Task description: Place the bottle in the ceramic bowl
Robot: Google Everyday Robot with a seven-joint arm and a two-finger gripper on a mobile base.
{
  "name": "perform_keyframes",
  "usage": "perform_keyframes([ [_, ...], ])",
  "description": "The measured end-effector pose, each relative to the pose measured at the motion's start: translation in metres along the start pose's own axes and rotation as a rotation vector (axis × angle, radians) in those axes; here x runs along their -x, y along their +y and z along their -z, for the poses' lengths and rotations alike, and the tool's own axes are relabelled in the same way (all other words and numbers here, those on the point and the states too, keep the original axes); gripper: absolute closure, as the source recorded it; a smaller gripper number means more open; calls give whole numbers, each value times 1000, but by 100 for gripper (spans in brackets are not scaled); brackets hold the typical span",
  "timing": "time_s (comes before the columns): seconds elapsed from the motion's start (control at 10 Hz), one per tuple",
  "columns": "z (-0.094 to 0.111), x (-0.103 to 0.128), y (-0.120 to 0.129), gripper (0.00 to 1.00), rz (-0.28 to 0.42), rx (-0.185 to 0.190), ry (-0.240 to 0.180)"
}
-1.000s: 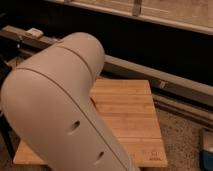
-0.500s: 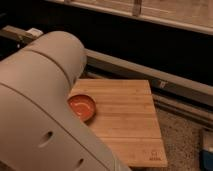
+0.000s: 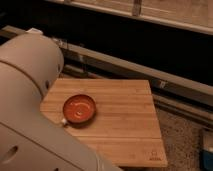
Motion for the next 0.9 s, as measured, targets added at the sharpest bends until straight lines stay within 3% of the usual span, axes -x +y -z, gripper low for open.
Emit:
perform_keyframes([
  [0.2, -3, -1, 1, 35, 14, -26, -3],
  [0.5, -7, -7, -17, 35, -15, -64, 3],
  [0.9, -14, -13, -53, 35, -100, -70, 28],
])
